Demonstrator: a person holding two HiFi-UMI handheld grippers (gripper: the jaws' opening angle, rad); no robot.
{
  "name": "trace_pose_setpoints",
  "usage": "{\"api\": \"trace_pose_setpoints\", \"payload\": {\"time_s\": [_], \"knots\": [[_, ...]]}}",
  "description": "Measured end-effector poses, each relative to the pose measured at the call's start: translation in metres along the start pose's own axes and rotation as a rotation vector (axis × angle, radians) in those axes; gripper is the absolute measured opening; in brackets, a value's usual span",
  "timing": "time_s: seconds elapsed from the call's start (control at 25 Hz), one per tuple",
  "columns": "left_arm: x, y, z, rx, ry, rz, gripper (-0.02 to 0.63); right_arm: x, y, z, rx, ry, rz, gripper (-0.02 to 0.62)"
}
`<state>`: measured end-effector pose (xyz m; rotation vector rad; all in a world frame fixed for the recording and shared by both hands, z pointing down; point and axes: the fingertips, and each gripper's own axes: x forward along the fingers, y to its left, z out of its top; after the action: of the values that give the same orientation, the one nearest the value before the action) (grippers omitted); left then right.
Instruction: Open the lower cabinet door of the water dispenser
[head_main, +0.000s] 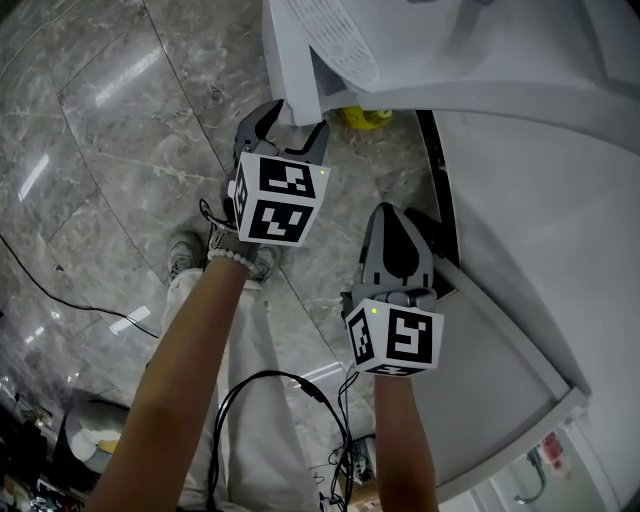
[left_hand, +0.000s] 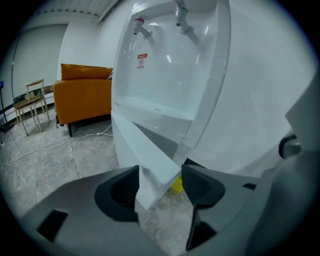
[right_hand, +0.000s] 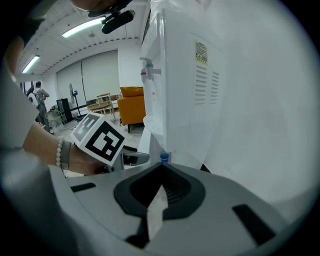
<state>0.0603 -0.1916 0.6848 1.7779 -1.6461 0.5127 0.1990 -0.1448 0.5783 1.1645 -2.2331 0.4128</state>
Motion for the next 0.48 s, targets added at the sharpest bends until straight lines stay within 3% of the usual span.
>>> {"api": "trace_pose_setpoints", "payload": {"time_s": [0.48], "knots": [[-0.016,0.018,-0.009,0.023,0.029,-0.038,0.245,0.011,0.029,0.004,-0.018,0.013,0.022,0.005]]}}
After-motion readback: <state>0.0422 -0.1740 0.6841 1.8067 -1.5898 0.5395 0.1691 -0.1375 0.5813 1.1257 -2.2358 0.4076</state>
